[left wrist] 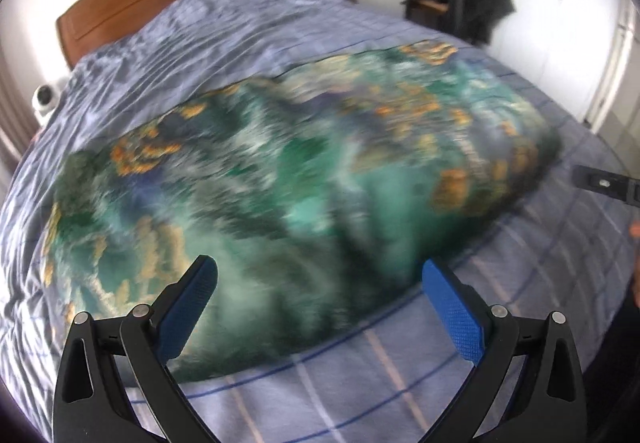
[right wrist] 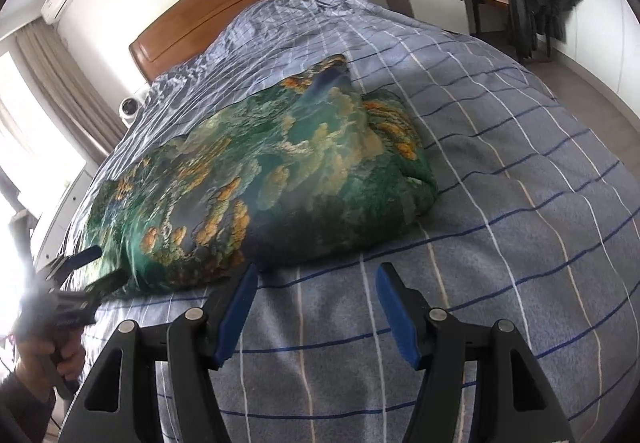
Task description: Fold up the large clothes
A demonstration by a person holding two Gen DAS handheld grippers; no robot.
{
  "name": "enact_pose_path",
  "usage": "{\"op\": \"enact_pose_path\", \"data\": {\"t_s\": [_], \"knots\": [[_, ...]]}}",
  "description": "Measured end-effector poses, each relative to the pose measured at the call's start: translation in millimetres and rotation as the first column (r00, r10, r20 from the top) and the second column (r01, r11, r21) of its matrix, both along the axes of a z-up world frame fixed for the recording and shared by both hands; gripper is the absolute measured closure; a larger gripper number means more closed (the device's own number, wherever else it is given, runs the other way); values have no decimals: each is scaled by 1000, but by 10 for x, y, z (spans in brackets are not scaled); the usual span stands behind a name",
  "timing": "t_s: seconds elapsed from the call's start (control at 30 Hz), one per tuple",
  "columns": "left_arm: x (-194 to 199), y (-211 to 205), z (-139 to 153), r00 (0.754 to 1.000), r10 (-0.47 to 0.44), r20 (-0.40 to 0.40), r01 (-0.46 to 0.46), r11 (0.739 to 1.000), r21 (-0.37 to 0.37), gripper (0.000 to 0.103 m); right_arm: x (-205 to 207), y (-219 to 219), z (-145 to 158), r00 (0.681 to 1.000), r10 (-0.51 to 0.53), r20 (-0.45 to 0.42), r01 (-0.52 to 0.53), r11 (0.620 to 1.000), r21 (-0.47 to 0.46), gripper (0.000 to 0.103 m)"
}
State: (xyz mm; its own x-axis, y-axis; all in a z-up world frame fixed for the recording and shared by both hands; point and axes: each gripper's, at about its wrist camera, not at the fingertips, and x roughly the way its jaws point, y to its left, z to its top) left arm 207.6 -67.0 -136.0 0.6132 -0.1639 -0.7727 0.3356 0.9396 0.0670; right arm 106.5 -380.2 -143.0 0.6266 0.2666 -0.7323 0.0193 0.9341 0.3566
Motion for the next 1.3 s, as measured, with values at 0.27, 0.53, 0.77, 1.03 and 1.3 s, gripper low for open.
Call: {"op": "enact_pose_path", "data": {"t_s": [0.27,0.53,0.77,1.03,1.3], "knots": [[-2,-128,-81,999,-42,-32,42,999,-3,1,-2,-168,-31,998,-62,-19,63,997,40,28],[74,-168,-111,995,-72,-62,72,997,-10,1,54,-292,-130,991,-124,-45,129,983,129,24],[26,-86,-57,996,-52,-73,47,997,-67,1,39,-274,-106,993,-114,-20,116,986,116,24],[23,-32,95,998,-38,-53,32,994,-101,1,28,-325,-133,991,-135,-24,137,981,140,24],[25,-16,27,997,-46,-54,43,997,-68,1,6,-333,-145,990,-137,-27,139,978,152,24]]}}
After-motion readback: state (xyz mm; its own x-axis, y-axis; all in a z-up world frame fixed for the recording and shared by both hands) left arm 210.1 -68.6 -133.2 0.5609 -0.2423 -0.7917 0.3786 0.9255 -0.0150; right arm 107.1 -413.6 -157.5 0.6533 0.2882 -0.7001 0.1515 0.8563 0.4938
